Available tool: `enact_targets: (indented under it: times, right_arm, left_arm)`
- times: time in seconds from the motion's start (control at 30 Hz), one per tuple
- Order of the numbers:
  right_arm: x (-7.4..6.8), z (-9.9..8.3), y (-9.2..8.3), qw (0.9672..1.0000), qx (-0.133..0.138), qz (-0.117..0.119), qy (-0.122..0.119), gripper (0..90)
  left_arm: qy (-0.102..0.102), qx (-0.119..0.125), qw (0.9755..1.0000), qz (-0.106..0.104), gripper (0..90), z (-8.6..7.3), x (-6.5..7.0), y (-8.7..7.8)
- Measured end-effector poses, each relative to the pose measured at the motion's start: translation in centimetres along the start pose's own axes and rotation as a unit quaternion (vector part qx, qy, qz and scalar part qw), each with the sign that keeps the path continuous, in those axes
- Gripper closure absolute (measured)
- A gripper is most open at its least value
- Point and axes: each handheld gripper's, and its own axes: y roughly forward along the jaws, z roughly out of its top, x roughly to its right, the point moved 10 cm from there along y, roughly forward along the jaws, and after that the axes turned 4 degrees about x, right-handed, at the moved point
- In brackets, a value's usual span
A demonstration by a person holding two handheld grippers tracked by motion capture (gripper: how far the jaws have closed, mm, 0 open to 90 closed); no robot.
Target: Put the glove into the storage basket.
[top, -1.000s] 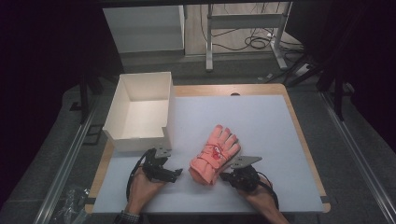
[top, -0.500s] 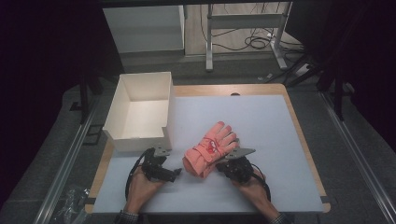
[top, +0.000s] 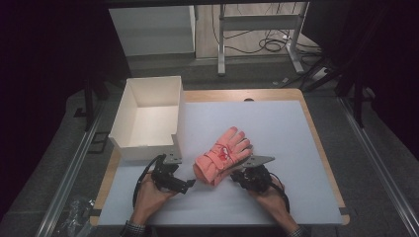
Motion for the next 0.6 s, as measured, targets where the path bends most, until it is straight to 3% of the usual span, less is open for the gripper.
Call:
enact_targets:
  times: [0.2, 0.33, 0.43, 0.6]
  right_arm:
    - [1.6, -0.5, -1.8, 0.9998, 0.006, -0.02, 0.004, 66.5]
    - [3.5, -1.2, -3.6, 0.9989, 0.011, -0.045, 0.01, 56.6]
    - [4.1, -1.4, -4.1, 0.9983, 0.014, -0.054, 0.015, 53.2]
    - [6.4, -2.3, -5.5, 0.9962, 0.016, -0.082, 0.024, 41.6]
  left_arm:
    - [0.01, 0.001, 0.9997, -0.021, 0.0, 1.4, 1.0, -0.8]
    - [0.021, -0.002, 0.9991, -0.038, 0.0, 2.6, 2.0, -1.3]
    - [0.024, -0.001, 0.9988, -0.044, 0.0, 3.4, 2.4, -1.3]
    - [0.036, -0.01, 0.9982, -0.046, 0.0, 5.4, 2.9, -0.4]
